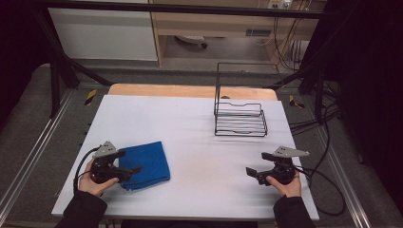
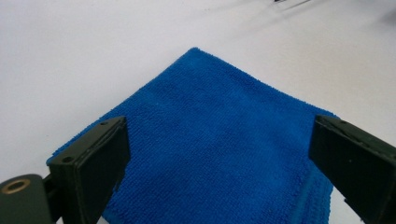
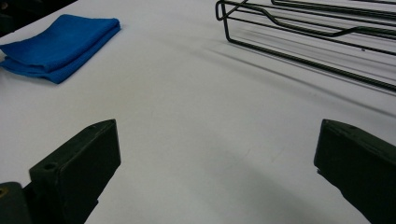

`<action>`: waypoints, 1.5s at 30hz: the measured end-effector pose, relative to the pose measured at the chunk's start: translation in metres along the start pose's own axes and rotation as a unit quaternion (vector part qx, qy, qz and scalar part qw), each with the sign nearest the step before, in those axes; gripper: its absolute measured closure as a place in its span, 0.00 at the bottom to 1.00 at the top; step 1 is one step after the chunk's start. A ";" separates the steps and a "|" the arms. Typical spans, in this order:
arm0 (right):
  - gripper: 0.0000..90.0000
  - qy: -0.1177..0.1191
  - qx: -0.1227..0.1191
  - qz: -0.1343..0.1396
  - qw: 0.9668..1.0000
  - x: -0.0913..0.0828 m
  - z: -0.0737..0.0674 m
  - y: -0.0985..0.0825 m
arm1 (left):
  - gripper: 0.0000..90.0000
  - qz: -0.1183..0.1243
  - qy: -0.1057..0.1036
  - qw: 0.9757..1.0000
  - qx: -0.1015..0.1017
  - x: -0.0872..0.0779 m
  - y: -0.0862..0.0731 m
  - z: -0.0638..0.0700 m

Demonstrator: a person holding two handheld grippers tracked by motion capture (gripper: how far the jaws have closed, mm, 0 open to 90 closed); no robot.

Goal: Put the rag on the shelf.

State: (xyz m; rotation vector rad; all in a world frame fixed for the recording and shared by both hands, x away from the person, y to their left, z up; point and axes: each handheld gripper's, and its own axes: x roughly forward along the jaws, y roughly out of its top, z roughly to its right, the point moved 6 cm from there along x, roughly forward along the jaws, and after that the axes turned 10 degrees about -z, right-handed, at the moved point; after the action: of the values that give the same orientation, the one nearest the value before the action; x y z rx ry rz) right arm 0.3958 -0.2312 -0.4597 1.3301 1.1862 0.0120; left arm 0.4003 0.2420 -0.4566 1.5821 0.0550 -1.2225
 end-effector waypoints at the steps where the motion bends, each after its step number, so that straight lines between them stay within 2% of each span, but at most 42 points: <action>1: 0.01 0.000 0.000 0.000 1.000 0.000 0.000 0.000 | 0.06 -0.001 0.000 1.000 0.002 0.000 0.000 0.001; 20: 0.01 -0.002 -0.002 -0.006 1.000 0.002 -0.001 0.000 | 0.06 -0.017 -0.006 1.000 0.015 0.009 0.005 0.018; 28: 0.01 -0.003 -0.002 -0.007 1.000 0.003 -0.001 -0.001 | 0.08 -0.026 -0.018 0.999 0.023 0.013 0.011 0.036; 33: 0.01 -0.004 -0.002 -0.009 1.000 0.003 -0.001 -0.001 | 0.11 -0.037 -0.021 0.998 0.035 0.020 0.014 0.050; 41: 0.01 -0.004 -0.002 -0.009 1.000 0.004 -0.001 -0.001 | 0.17 -0.055 -0.025 0.997 0.054 0.033 0.018 0.068; 45: 0.01 -0.004 -0.003 -0.012 1.000 0.004 -0.001 -0.001 | 0.25 -0.063 -0.024 0.996 0.061 0.038 0.018 0.076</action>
State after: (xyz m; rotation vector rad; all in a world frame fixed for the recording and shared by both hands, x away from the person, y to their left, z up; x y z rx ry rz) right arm 0.3964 -0.2280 -0.4631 1.3089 1.1932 -0.0068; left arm 0.3784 0.1584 -0.4626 1.6734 0.0499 -1.3838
